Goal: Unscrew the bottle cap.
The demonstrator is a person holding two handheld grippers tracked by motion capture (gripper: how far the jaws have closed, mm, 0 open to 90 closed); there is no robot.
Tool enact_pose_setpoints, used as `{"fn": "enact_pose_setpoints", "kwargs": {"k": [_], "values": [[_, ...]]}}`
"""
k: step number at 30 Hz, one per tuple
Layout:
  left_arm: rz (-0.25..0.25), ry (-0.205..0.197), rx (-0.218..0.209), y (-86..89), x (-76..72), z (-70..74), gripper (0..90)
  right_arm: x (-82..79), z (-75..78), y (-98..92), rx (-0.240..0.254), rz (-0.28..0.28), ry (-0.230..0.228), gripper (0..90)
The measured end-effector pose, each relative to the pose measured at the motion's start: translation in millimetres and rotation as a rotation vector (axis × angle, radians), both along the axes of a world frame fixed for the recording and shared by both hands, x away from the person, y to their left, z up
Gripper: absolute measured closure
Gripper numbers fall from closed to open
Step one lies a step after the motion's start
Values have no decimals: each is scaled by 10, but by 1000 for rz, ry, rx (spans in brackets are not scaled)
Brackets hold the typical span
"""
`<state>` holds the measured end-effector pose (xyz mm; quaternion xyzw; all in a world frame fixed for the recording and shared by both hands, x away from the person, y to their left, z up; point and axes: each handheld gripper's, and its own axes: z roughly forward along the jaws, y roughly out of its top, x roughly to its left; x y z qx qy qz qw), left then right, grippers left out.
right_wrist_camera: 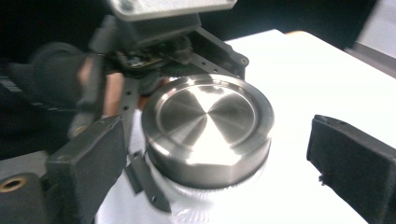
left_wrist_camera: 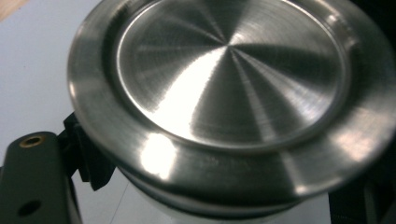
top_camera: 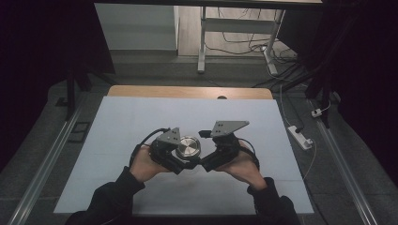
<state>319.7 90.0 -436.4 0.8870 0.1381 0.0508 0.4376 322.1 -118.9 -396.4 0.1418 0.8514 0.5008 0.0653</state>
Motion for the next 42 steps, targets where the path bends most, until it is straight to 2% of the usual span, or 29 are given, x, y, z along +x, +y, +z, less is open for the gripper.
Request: {"fn": "enact_pose_setpoints", "kwargs": {"k": [3,5,7,9,13,17,20,24,29,31,32,33,37,42], "values": [[-26,-7,9,-44,-27,7,156,-42,-50,103,-20,-16,-20,110],[-38,-9,13,-53,-37,11,157,-58,-65,126,-16,13,-8,186],[-57,-11,15,-53,-44,9,156,-73,-63,128,-23,32,-16,189],[-87,4,9,-53,-41,8,156,-73,-53,120,-31,52,-4,190],[-191,19,-4,-45,-51,6,156,-66,-43,86,-26,151,27,191],[-277,34,-26,-42,-62,0,156,-51,-40,53,3,253,50,192],[-309,35,-33,-42,-70,-4,156,-51,-42,45,18,308,54,192],[-327,39,-39,-34,-67,-6,156,-49,-35,48,13,328,43,192],[-378,41,-46,-31,-76,-13,156,-48,-44,47,26,375,55,192],[-404,33,-35,-36,-81,-25,156,-45,-46,40,41,401,67,193],[-414,29,-23,-44,-86,-34,156,-38,-40,31,68,417,81,193],[-417,25,-16,-51,-91,-46,156,-33,-28,20,86,425,92,193],[-384,32,-16,-61,-68,-77,156,-24,5,-17,82,415,72,193],[-326,22,-19,-21,-27,-85,156,-11,-1,-28,45,363,46,192]]}}
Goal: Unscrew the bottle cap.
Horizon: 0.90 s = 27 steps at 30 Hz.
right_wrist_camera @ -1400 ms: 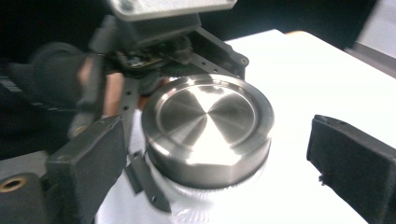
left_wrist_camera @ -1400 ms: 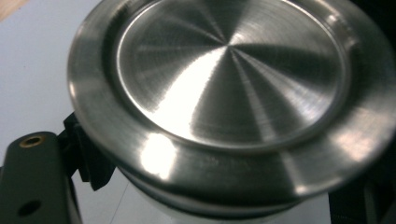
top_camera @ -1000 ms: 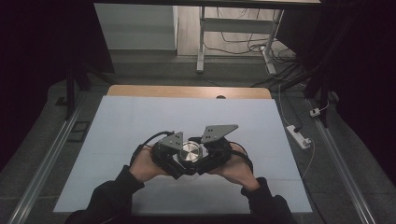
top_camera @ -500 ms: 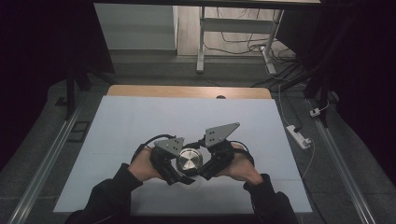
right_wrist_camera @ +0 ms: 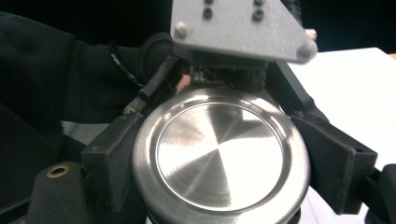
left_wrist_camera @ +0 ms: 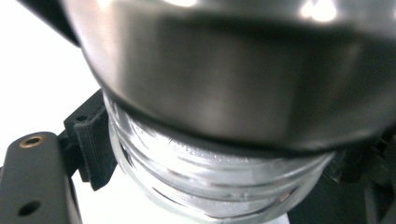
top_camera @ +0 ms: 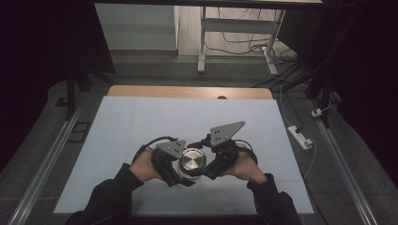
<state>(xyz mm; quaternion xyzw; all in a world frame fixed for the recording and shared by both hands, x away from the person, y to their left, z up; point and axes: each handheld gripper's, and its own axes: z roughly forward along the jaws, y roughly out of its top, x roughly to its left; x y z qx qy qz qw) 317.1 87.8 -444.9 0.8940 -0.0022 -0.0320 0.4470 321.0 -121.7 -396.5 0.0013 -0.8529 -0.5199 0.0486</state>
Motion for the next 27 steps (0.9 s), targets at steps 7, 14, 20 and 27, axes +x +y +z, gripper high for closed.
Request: {"fn": "enact_pose_setpoints", "kwargs": {"k": [7,14,20,27], "values": [[80,-11,13,57,49,1,156,4,19,-46,3,-79,-31,192],[126,-21,24,78,66,-3,156,31,44,-127,17,-182,-47,191],[158,-24,30,98,88,-7,156,64,16,-190,20,-245,-41,191],[191,-28,36,126,114,-15,156,56,15,-267,24,-297,-41,191]]}}
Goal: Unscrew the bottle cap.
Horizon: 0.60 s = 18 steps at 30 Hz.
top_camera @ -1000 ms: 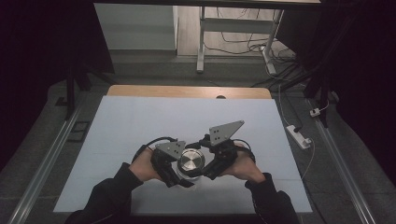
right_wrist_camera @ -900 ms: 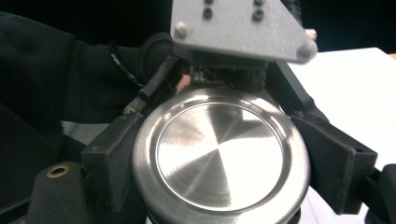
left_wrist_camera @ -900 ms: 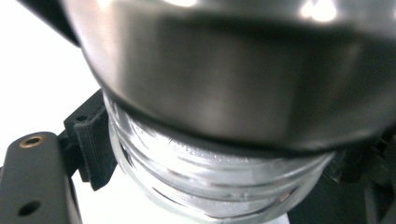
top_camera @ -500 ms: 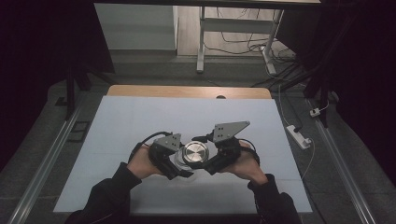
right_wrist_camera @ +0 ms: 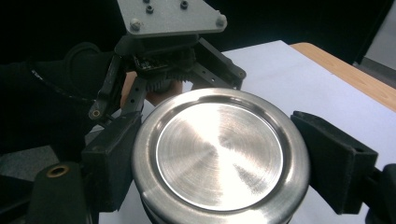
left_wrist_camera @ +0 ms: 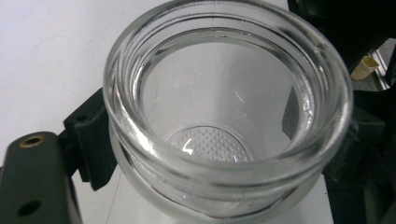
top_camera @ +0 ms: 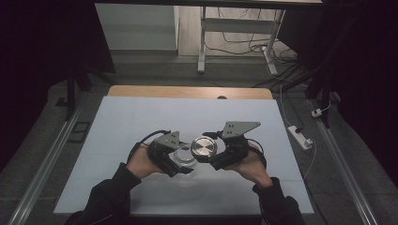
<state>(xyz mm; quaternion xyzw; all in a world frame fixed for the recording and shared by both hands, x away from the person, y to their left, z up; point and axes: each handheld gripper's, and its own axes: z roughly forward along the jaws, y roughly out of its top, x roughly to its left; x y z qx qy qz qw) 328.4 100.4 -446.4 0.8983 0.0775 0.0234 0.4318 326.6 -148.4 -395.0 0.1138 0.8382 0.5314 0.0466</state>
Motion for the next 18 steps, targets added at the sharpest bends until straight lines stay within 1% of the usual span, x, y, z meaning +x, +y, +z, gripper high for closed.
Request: {"fn": "enact_pose_setpoints", "kwargs": {"k": [6,12,18], "values": [[32,-5,-1,32,24,1,156,4,-9,-63,5,-36,-6,191],[75,-6,-4,73,58,1,156,-16,-31,-108,8,-52,-9,191],[118,-9,-9,103,86,4,156,-49,-80,-143,-3,-69,-13,191]]}}
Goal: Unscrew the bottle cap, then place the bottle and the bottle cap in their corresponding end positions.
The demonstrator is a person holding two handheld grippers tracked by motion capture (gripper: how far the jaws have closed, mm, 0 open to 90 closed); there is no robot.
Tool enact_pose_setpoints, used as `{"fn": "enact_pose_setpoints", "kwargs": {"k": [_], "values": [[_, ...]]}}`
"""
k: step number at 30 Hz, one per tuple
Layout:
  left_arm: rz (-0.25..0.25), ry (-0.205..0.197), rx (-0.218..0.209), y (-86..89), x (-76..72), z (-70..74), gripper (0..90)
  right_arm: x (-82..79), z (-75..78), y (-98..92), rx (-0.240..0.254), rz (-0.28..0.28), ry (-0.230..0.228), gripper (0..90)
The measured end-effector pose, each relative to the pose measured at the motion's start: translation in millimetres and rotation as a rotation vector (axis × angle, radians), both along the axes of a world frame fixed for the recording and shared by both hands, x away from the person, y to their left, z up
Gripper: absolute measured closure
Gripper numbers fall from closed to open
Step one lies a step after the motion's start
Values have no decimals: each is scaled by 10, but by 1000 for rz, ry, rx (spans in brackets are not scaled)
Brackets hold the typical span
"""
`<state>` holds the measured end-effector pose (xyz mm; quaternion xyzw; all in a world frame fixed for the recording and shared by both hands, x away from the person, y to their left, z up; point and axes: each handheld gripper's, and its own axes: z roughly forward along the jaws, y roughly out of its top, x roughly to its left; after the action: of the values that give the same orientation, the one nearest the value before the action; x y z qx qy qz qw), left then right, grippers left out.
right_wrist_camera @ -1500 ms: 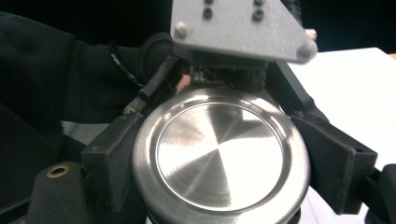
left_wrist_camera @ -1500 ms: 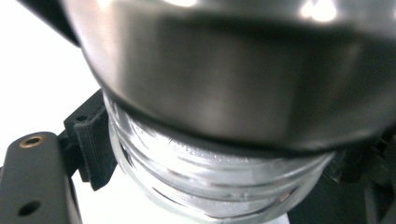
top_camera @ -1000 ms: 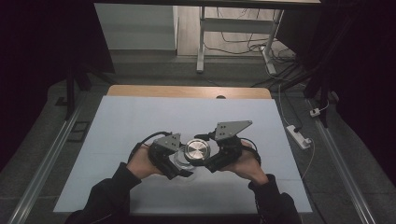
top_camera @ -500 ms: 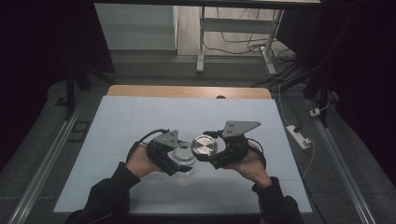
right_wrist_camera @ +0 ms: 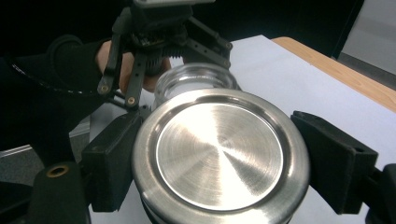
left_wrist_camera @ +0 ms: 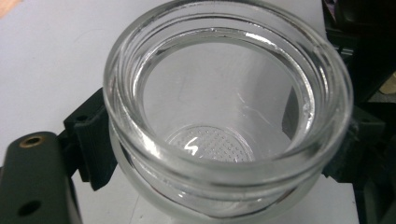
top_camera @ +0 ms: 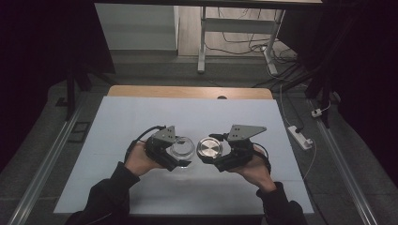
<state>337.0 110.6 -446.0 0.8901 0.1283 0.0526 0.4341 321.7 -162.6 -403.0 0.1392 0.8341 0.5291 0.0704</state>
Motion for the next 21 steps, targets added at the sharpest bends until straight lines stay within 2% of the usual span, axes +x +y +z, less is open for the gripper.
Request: {"fn": "enact_pose_setpoints", "kwargs": {"k": [10,21], "values": [[63,-11,-10,55,47,8,156,-86,-77,-10,-4,-3,2,190],[96,-42,-21,70,110,70,156,-196,-150,35,-8,18,3,191]]}}
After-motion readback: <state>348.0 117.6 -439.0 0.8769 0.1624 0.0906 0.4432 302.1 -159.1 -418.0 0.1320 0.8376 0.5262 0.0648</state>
